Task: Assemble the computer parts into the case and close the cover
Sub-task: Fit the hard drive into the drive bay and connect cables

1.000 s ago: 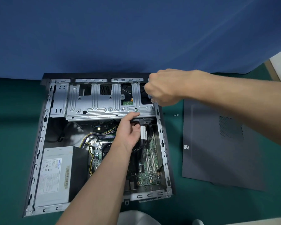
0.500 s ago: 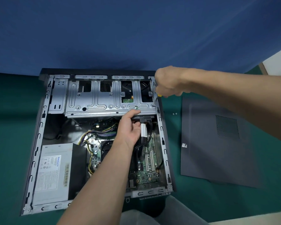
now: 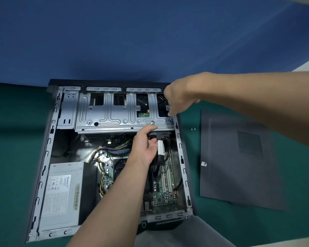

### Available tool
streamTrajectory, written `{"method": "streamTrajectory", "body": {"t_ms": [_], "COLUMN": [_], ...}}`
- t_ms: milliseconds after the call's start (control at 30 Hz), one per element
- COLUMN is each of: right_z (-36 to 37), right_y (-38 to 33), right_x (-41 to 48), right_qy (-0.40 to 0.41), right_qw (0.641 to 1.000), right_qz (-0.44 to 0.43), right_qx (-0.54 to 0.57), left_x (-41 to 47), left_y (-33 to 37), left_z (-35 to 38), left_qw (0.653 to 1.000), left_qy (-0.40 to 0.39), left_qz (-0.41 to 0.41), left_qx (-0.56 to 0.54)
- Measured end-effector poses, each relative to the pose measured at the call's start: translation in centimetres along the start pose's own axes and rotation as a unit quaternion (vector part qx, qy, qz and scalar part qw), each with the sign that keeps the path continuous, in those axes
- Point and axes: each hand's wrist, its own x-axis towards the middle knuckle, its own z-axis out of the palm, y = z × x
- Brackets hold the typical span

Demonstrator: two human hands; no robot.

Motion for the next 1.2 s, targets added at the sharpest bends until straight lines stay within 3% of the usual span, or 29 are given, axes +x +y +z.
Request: {"method": "streamTrajectory", "body": {"t_ms": [100, 200, 667, 833, 933, 1067, 1133, 1200], "right_z": [0.8, 0.7, 0.6, 3.0, 5.5, 13.5, 18.7, 23.3], "right_y": [-0.9, -1.0, -0.8, -0.2, 3.0, 4.8, 3.4, 1.2], "right_x": [-0.3, -0.2, 0.4, -0.8, -2.2, -3.6, -3.8, -3.4], "right_qy": [0.103, 0.1, 0.073, 0.127, 0.202, 0.276, 0.278, 0.256], "right_qw": [0.979, 0.971, 0.997, 0.981, 0.944, 0.851, 0.812, 0.785], "right_qz": [-0.099, -0.138, 0.005, 0.026, 0.042, 0.111, 0.148, 0.162], "right_qx": [-0.148, -0.164, 0.035, 0.142, 0.258, 0.433, 0.491, 0.541], "left_x": [0.1, 0.3, -1.2, -1.9, -2.9, -3.4, -3.7, -4.4], "left_y": [-0.1, -0.1, 0.3, 0.4, 0.8, -0.3, -1.2, -2.8], "left_z": [0.0, 0.1, 0.6, 0.5, 1.2, 1.8, 2.3, 3.0], "left_qw": [1.0, 1.0, 0.999, 0.995, 0.989, 0.973, 0.952, 0.91], "left_qy": [0.001, 0.009, 0.022, 0.083, 0.117, 0.172, 0.211, 0.238], "left_qz": [-0.003, -0.004, -0.034, -0.029, 0.002, 0.078, 0.116, 0.156], "left_qx": [0.001, 0.004, -0.031, 0.047, 0.092, 0.132, 0.188, 0.301]}}
